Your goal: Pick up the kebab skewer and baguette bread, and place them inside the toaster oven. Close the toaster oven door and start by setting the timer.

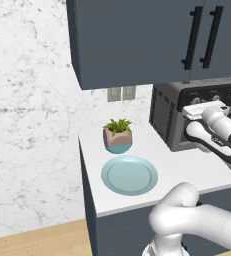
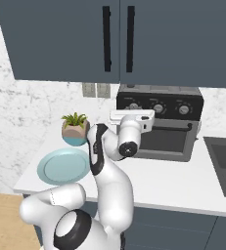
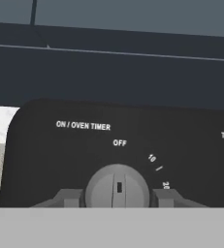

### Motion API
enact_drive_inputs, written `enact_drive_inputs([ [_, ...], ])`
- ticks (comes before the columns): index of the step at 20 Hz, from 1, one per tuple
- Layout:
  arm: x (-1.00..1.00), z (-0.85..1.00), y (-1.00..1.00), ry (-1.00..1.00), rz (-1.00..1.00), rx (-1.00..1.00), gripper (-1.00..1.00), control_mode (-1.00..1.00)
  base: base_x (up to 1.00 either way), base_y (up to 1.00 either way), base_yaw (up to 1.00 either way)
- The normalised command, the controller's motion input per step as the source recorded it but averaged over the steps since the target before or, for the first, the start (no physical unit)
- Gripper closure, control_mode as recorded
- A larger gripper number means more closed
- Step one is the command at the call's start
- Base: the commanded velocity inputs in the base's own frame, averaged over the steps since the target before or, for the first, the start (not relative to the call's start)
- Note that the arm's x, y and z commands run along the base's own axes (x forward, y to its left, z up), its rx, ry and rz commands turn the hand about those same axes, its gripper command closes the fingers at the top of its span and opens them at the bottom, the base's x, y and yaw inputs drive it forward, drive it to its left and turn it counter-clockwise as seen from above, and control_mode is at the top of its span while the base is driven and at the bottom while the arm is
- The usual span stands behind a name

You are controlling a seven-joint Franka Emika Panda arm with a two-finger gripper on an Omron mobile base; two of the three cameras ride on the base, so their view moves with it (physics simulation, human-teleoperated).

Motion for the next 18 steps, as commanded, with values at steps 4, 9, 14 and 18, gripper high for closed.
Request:
enact_drive_inputs([
  [4, -0.08, 0.26, 0.00, 0.00, 0.00, 0.00, 1.00, -1.00, 0.00, 0.00, 0.00],
  [9, -0.09, 0.22, 0.00, 0.00, 0.00, 0.00, 1.00, -1.00, 0.00, 0.00, 0.00],
  [14, -0.07, 0.19, 0.00, 0.00, 0.00, 0.07, 1.00, -1.00, 0.00, 0.00, 0.00],
  [18, 0.00, 0.21, 0.00, 0.00, 0.00, 0.14, 1.00, -1.00, 0.00, 0.00, 0.00],
])
